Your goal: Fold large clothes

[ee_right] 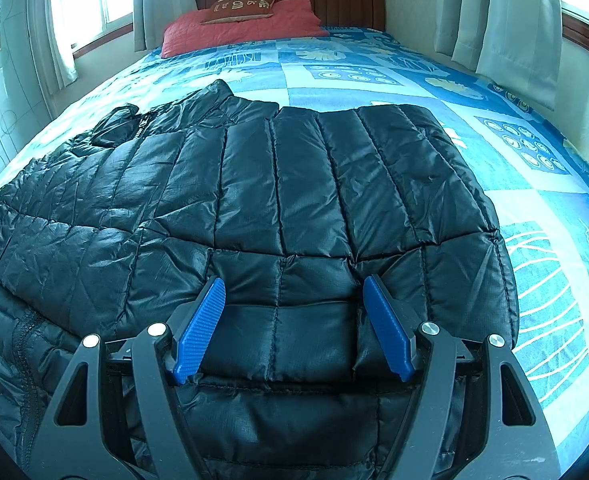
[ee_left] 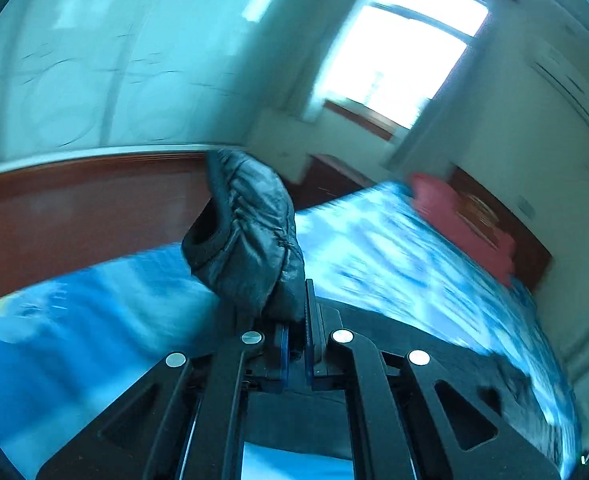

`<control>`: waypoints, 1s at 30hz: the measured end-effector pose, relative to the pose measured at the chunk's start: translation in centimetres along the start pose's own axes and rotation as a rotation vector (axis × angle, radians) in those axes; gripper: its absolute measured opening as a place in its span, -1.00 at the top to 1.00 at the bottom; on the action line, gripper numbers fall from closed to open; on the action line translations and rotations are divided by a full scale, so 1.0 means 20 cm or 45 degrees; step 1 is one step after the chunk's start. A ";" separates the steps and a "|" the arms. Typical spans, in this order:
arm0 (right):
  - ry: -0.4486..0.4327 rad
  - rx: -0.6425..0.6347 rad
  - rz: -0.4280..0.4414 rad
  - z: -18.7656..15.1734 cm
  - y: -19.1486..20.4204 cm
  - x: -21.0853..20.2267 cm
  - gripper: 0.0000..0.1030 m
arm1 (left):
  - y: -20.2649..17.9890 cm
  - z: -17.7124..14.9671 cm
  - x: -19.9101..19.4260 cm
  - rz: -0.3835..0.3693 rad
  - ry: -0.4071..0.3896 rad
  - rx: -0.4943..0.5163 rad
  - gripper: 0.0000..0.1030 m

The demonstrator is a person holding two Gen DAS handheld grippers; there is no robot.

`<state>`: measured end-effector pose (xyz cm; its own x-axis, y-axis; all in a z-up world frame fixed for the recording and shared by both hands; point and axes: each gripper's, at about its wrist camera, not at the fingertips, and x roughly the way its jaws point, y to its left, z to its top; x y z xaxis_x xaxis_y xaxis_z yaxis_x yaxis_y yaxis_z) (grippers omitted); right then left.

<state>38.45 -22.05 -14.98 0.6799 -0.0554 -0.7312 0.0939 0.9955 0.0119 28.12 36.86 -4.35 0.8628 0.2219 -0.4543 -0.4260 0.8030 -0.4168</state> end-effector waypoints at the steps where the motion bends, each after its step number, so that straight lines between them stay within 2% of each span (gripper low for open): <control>1: -0.001 0.002 0.001 0.00 0.00 0.00 -0.38 | -0.10 -0.02 0.01 -0.027 0.013 0.035 0.91; 4: -0.002 0.007 0.006 0.00 -0.01 0.00 -0.38 | -0.49 -0.14 0.02 -0.128 0.067 0.200 0.91; 9: -0.007 0.021 0.017 -0.01 -0.01 0.00 -0.39 | -1.01 -0.40 0.07 -0.262 0.171 0.410 0.91; 15: -0.014 0.036 0.036 -0.01 -0.03 0.00 -0.39 | -1.46 -0.72 0.10 -0.332 0.287 0.583 0.91; 19: -0.020 0.051 0.056 -0.01 -0.03 0.00 -0.40 | -1.62 -0.96 0.08 -0.346 0.365 0.679 0.91; 25: -0.024 0.059 0.070 -0.01 -0.04 -0.01 -0.41 | -1.75 -1.22 0.10 -0.320 0.447 0.800 0.90; 30: -0.022 0.061 0.075 -0.01 -0.04 -0.01 -0.43 | -1.79 -1.33 0.14 -0.326 0.522 0.839 0.84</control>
<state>38.14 -22.81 -15.07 0.6976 0.0011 -0.7165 0.0878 0.9923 0.0871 38.55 -6.04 -11.58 0.6891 -0.1301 -0.7129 0.1288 0.9901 -0.0562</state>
